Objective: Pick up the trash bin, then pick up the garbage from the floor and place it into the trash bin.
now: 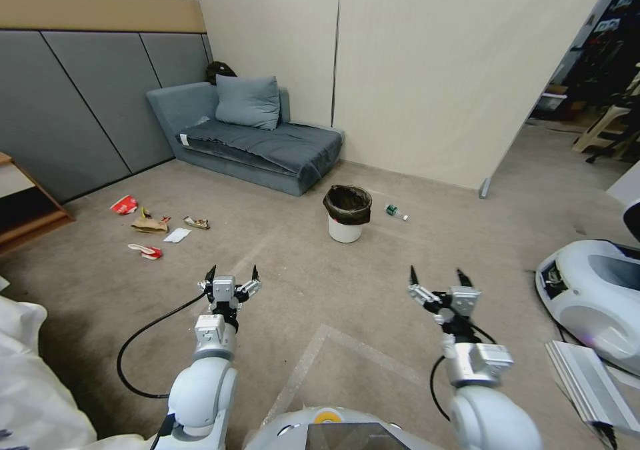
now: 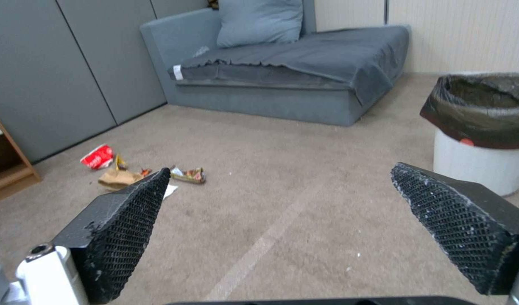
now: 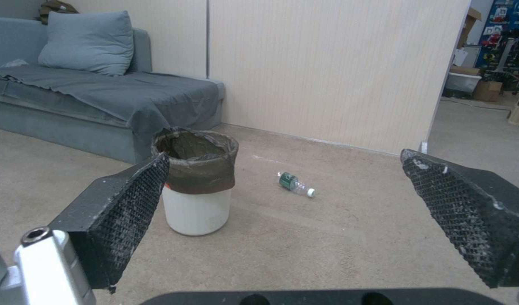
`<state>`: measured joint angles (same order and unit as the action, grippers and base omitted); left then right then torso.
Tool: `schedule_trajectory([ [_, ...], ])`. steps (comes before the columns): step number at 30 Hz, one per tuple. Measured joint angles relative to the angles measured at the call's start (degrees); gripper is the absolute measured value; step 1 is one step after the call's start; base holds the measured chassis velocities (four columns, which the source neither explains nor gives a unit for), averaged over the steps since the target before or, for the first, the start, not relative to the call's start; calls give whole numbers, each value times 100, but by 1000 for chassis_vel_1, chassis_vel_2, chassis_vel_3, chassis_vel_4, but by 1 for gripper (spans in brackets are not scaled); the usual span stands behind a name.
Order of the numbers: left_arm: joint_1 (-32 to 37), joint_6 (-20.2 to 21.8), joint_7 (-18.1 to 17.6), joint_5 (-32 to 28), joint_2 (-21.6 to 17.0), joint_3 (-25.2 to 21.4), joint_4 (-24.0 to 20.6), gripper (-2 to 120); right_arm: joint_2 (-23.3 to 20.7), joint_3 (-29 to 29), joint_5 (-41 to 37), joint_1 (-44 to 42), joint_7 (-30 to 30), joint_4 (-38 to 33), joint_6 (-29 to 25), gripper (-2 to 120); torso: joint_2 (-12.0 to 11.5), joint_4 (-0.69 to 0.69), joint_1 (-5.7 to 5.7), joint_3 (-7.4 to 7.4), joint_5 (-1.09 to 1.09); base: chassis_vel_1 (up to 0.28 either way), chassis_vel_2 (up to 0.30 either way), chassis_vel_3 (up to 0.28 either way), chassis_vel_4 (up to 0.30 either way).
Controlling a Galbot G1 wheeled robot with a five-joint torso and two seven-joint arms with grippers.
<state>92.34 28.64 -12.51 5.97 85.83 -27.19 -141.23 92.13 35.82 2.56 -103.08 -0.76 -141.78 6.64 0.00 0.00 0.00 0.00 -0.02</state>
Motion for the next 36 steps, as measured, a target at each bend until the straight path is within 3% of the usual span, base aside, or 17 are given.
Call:
schedule_trajectory([
  [11, 18, -69, 99, 113, 2, 26, 61, 100, 0, -71, -80, 51, 40, 137, -232, 100, 0, 0, 0, 0, 2, 0, 0, 0, 0],
  [12, 16, -86, 104, 130, 5, 33, 88, 100, 0, -61, -11, 53, 76, 223, -525, 100, 0, 0, 0, 0, 2, 0, 0, 0, 0],
  [16, 16, -135, 119, 169, 4, 32, 124, 100, 0, -47, 68, 57, 119, 326, -820, 100, 0, -1, 0, 0, 2, 0, 0, 0, 0],
  [36, 63, -168, 143, 298, 7, 137, 170, 100, 0, -100, 101, 72, 97, 391, -866, 100, 0, -1, 0, 0, 2, -20, 23, 21, -19],
])
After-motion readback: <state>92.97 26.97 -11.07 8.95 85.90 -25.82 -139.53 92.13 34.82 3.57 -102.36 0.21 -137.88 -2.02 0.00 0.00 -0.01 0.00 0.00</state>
